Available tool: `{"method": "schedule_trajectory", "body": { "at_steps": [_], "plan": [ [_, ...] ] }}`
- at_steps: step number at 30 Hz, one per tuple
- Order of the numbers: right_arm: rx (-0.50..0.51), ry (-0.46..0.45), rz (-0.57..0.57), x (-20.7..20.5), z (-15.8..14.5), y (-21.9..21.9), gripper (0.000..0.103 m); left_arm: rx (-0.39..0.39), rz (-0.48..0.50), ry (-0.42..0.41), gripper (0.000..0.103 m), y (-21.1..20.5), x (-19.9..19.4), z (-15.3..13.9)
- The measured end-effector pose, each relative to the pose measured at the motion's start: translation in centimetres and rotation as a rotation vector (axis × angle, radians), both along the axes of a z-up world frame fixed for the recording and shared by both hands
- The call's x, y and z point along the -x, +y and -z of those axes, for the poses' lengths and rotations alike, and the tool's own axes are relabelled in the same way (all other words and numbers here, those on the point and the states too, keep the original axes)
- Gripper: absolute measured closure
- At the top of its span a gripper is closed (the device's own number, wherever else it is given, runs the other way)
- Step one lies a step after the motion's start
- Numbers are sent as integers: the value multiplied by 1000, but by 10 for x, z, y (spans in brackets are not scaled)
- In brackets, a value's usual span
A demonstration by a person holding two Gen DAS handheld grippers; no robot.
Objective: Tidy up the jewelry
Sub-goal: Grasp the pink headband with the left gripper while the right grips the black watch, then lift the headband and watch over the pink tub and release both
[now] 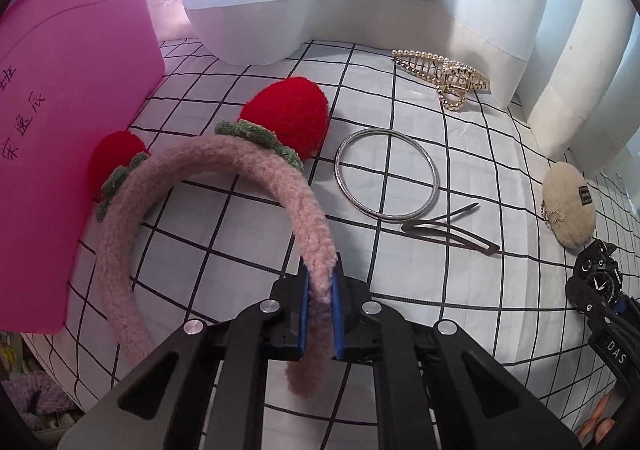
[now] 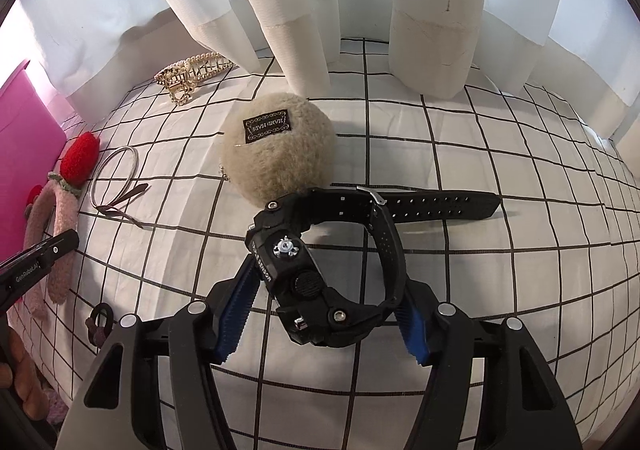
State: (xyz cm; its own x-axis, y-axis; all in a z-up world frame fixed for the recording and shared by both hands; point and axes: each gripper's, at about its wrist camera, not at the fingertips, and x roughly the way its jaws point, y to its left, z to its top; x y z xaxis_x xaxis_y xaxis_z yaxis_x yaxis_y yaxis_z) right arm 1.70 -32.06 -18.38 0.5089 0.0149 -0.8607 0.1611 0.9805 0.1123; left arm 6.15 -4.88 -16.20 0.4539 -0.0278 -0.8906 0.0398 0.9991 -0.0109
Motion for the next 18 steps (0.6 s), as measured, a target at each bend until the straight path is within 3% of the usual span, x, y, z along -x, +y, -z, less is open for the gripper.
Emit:
{"method": "schedule_trajectory", "body": {
  "at_steps": [18],
  "plan": [
    [-34,-62,12,34,-44,-8,42,44,43,-106,93,12,29,-73]
  ]
}}
